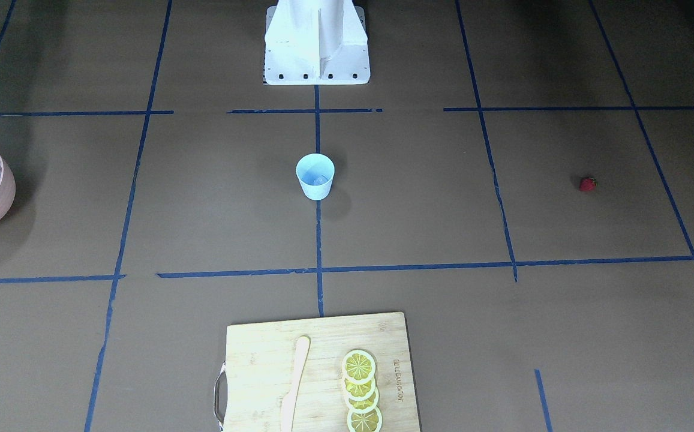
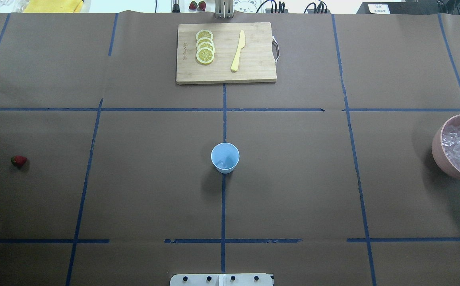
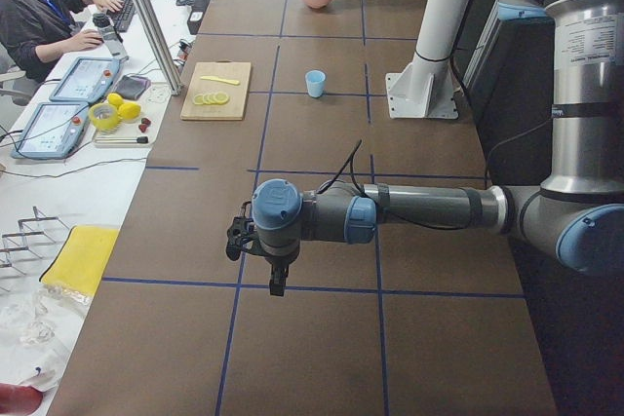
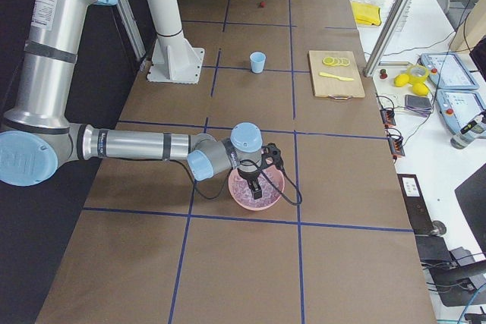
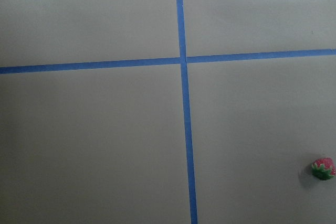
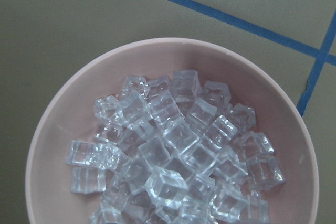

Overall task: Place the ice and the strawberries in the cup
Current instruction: 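Grasp another ice cube in the bowl with the right gripper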

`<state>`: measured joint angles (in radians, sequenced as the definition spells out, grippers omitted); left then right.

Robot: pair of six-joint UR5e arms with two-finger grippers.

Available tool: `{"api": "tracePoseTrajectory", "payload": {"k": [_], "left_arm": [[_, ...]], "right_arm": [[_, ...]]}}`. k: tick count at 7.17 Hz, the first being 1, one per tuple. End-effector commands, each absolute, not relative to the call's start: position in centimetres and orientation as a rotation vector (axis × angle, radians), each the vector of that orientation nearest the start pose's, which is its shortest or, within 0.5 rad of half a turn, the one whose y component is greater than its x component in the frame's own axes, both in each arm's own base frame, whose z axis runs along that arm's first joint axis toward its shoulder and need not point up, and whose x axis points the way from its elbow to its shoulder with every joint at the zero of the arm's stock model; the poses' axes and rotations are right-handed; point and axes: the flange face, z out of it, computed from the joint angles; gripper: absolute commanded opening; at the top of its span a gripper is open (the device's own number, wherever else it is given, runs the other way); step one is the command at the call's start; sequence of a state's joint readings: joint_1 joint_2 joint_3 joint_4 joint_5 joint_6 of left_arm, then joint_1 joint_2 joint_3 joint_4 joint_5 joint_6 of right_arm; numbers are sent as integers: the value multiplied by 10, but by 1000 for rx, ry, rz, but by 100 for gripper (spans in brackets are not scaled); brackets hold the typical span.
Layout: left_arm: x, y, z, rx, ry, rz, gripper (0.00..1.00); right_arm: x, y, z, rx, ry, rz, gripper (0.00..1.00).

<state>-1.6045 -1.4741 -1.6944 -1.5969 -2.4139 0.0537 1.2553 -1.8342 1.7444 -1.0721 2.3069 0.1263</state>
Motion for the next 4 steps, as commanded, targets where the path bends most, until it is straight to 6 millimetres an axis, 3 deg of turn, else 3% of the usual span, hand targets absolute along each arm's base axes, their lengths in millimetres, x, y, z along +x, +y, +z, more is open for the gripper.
{"api": "tracePoseTrajectory", "payload": {"k": [1, 4], "left_arm": [[-74, -452, 636, 86, 841, 41, 100], [-74, -452, 636, 86, 841, 41, 100]], "right_arm": [[-70, -394, 643, 226, -762, -321, 90], [-82, -398, 646, 230, -724, -343, 87]]}}
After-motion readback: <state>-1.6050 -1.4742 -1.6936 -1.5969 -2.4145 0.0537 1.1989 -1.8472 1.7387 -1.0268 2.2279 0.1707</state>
